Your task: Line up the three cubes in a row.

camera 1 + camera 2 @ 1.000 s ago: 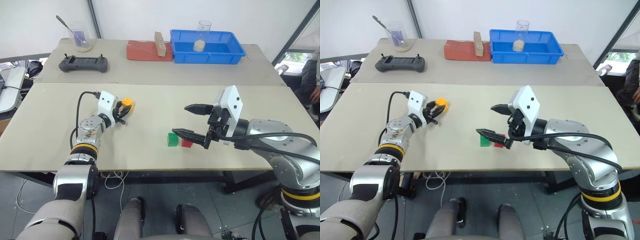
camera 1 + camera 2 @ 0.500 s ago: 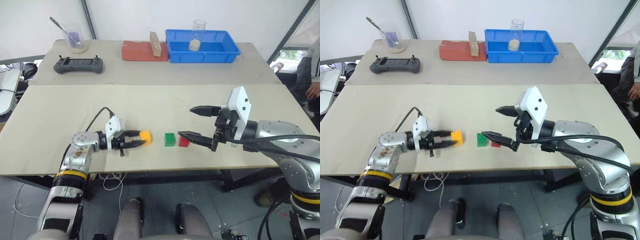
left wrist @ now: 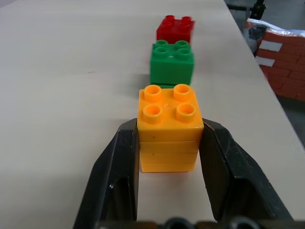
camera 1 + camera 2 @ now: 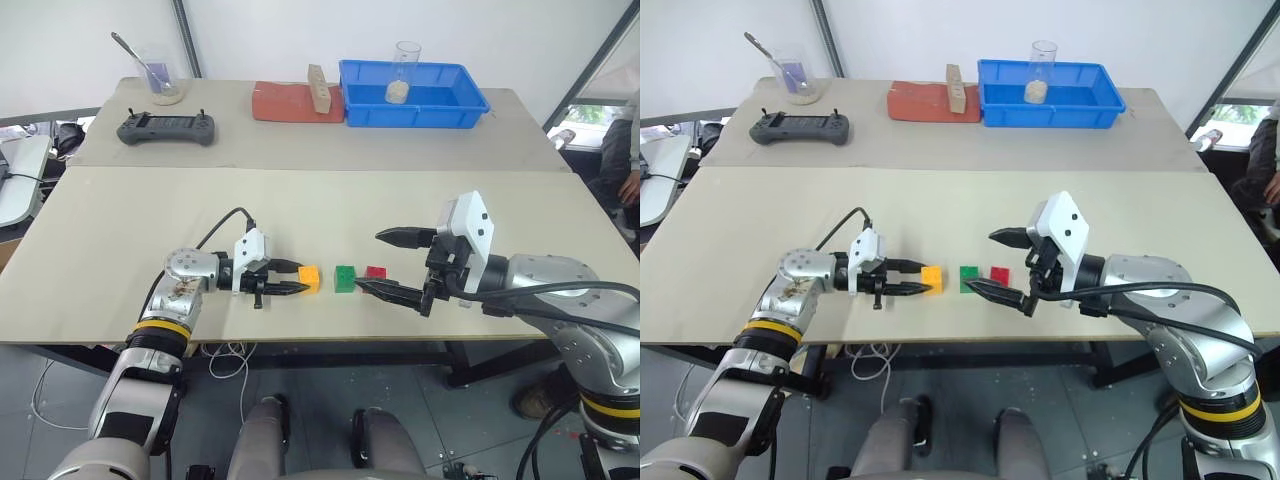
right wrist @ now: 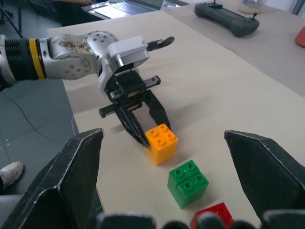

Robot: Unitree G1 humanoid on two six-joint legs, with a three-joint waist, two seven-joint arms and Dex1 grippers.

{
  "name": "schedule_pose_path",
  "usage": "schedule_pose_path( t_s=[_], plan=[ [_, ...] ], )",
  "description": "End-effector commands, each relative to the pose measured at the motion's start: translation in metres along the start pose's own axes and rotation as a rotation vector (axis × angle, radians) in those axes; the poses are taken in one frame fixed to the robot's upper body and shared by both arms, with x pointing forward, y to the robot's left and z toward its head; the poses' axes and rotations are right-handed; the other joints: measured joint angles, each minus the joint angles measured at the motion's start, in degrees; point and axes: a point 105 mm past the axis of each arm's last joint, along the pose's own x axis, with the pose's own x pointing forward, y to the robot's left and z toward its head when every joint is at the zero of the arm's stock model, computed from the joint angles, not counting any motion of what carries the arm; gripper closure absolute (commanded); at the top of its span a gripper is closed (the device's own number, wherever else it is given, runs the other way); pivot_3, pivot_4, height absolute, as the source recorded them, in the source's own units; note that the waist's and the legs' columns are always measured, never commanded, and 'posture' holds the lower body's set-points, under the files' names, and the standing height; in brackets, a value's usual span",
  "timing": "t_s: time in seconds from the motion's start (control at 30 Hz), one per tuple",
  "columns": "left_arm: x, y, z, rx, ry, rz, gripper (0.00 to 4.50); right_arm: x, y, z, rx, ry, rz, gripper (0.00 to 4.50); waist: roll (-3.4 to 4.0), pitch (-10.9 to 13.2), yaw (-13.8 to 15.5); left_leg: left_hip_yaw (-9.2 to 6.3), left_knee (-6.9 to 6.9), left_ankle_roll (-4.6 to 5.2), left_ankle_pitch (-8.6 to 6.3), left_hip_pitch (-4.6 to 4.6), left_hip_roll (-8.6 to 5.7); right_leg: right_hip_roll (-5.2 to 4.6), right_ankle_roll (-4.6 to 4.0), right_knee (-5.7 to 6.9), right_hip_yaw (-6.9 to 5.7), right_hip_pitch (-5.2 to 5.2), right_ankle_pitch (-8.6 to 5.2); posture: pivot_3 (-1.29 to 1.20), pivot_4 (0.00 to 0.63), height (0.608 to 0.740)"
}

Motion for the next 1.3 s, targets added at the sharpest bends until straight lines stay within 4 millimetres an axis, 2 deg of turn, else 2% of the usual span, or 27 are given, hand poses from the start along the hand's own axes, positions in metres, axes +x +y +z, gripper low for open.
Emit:
schedule_pose_path(
  t_s=[0.03,0.4,0.6,0.63,0.8,0.97,1.13,1.3],
  plan=[
    [0.002,0.003,0.005,0.04,-0.009,-0.016,3.22,-0.005,0.002,0.012,-0.06,-0.039,-0.021,0.0,0.0,0.0,0.0,0.0,0.0,0.0,0.0,0.0,0.0,0.0,0.0,0.0,0.0,0.0,0.0,0.0,0.15,0.74],
    [0.011,0.004,0.002,0.041,-0.012,-0.038,3.22,-0.006,0.0,0.015,-0.063,-0.036,-0.033,0.0,0.0,0.0,0.15,-0.01,0.05,-0.03,-0.02,0.0,0.0,-0.02,0.01,-0.01,-0.01,0.04,0.0,0.0,0.15,0.74],
    [0.009,0.002,0.002,0.028,-0.007,-0.062,0.29,-0.005,-0.001,0.016,-0.065,-0.037,-0.032,0.0,0.0,0.0,0.08,-0.01,0.04,-0.01,-0.01,-0.01,0.0,0.0,0.01,0.0,-0.01,0.02,0.0,0.0,0.15,0.74],
    [0.008,0.002,0.002,0.027,-0.005,-0.066,0.05,-0.005,-0.001,0.016,-0.065,-0.037,-0.032,0.0,0.0,0.0,0.08,-0.01,0.04,-0.01,-0.01,-0.01,0.0,0.0,0.01,0.0,0.0,0.02,0.01,0.0,0.15,0.74],
    [-0.003,0.005,0.006,0.037,0.0,-0.052,0.05,-0.005,-0.002,0.015,-0.061,-0.033,-0.033,0.0,0.0,0.0,0.07,-0.02,0.05,-0.02,-0.01,-0.01,0.0,0.0,0.01,0.0,0.0,0.02,0.0,0.0,0.15,0.74],
    [-0.027,0.01,0.027,0.031,-0.013,0.009,0.05,-0.013,-0.005,0.013,-0.065,-0.016,-0.053,0.0,0.0,0.0,0.02,-0.02,0.04,-0.02,-0.01,-0.01,0.01,0.0,0.0,0.01,0.0,0.01,0.0,0.0,0.15,0.74],
    [-0.08,0.022,0.057,0.026,0.066,0.229,0.05,-0.035,-0.021,0.018,-0.09,0.013,-0.123,0.0,0.0,0.0,-0.14,-0.03,0.03,-0.02,-0.01,-0.01,0.04,0.01,-0.01,0.03,0.02,-0.03,-0.01,0.0,0.15,0.74],
    [-0.11,0.025,0.074,0.043,0.117,0.332,0.05,-0.045,-0.026,0.023,-0.102,0.025,-0.141,0.0,0.01,0.0,0.0,-0.02,0.0,-0.27,-0.16,0.05,0.07,0.0,-0.03,0.01,0.0,0.01,-0.03,0.0,0.15,0.74]
  ],
)
